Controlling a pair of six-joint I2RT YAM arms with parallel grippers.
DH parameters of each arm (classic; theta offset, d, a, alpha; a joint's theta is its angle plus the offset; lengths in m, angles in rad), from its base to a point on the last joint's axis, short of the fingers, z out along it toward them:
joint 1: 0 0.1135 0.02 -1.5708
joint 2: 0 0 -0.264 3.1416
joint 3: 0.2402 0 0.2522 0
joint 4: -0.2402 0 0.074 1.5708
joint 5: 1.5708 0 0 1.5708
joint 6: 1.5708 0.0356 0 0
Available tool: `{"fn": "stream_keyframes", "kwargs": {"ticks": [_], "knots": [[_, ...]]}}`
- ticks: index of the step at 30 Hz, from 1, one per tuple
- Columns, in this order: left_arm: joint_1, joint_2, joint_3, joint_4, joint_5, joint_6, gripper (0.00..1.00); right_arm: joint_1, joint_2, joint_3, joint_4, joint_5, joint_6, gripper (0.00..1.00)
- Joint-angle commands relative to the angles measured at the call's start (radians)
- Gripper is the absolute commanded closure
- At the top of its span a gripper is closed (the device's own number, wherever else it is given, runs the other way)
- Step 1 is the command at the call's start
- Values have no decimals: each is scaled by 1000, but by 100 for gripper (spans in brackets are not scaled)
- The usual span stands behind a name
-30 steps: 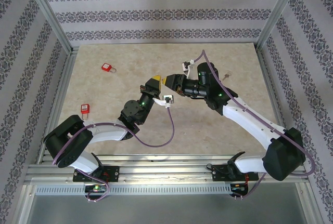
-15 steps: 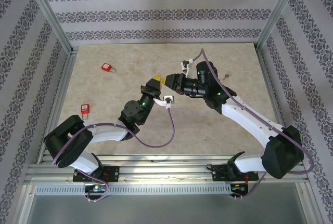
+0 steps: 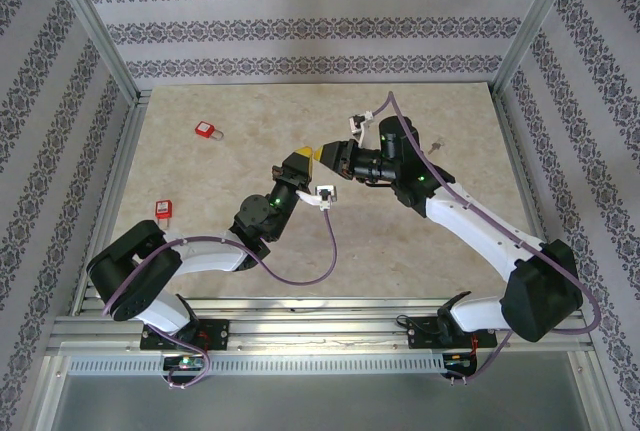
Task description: Unlock with the key
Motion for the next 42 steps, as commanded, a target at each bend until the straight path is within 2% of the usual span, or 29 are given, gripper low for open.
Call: {"fn": "stream_keyframes", "kwargs": {"ticks": [1,7,14,16,19,21,23,25,27,28,31,33,37,40,42], "knots": [[-13,4,-6,58,-4,-10,100,-15,-36,-11,21,-13,-8,87],[-13,13,-3,62,-7,-12,100,-19,-42,-22,27,-21,2,100],[-10,23,3,130,-30,-77,99,-25,-60,-16,17,-22,-6,100],[-10,15,-3,130,-29,-119,85,-31,-68,-18,9,-21,-15,100],[-11,-17,-1,128,-81,-233,49,-39,-77,-30,-4,-17,-40,100],[-13,-79,-14,73,-116,-352,34,-52,-85,-41,-18,-9,-63,100],[-11,-171,-27,-72,-126,-497,27,-71,-90,-57,-14,-15,-70,100],[-8,-289,-22,-314,-98,-690,22,-86,-96,-72,-5,-15,-76,100],[0,-403,24,-594,-78,-916,2,-96,-101,-73,-25,-13,-100,100],[11,-442,40,-687,-76,-1010,0,-98,-105,-73,-35,-9,-113,100],[35,-547,101,-962,-75,-1281,0,-107,-122,-94,-36,8,-125,100],[59,-605,174,-1205,-20,-1497,0,-103,-126,-106,-34,12,-133,100],[112,-655,320,-1616,43,-1842,0,-63,-141,-117,-59,62,-168,100],[230,-661,422,-1899,195,-2068,1,-23,-147,-116,-91,106,-200,100],[311,-648,464,-2032,254,-2132,0,3,-150,-125,-83,129,-205,100]]}}
